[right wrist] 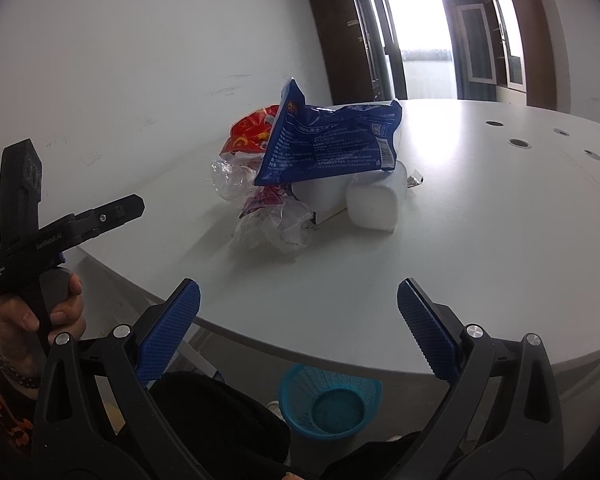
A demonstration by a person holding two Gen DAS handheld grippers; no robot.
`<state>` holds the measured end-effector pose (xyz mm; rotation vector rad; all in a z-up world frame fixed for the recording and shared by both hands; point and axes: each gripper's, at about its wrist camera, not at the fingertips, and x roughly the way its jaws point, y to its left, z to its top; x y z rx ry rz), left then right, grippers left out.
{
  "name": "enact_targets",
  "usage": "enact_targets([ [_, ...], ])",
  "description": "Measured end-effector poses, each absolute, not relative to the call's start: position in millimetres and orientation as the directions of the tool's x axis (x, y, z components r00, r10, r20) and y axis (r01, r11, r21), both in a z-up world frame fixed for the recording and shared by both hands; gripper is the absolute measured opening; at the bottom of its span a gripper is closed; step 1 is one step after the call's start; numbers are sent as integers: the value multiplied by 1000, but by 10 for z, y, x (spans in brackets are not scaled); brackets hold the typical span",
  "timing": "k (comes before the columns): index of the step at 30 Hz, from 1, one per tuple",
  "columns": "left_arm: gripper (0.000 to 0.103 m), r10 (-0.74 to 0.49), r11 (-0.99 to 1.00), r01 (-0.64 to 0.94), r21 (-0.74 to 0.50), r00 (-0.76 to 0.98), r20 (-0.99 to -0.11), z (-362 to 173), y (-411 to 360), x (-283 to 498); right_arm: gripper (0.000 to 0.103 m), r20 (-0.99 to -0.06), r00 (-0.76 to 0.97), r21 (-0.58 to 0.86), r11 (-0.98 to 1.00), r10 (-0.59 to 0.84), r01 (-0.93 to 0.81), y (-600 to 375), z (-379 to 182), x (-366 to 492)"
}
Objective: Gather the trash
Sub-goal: 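Grasp the red snack wrapper with the left tool while the right tool grasps the blue bag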
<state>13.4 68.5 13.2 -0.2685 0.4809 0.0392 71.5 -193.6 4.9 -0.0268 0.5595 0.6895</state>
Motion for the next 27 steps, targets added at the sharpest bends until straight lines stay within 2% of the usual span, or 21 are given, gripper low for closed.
enact_targets([
  [7,96,2,957,-135,-257,888,-460,243,971,453,94,-483,652,159,791,584,-591,-1607,229,968],
  [11,96,4,967,-122,-224,885,-465,336,1023,717,92,-456,673,168,799,582,-577,-1472,343,1107],
  [19,96,-5,981,-88,-175,881,-473,513,1094,1230,86,-499,686,172,837,529,-520,-1290,373,1470],
  [25,96,-18,987,-65,-145,862,-507,571,1109,1653,74,-534,674,176,847,510,-501,-1122,377,1676],
  [27,96,-13,991,-59,-120,853,-522,553,1097,1773,64,-541,669,184,848,510,-498,-1102,376,1725],
])
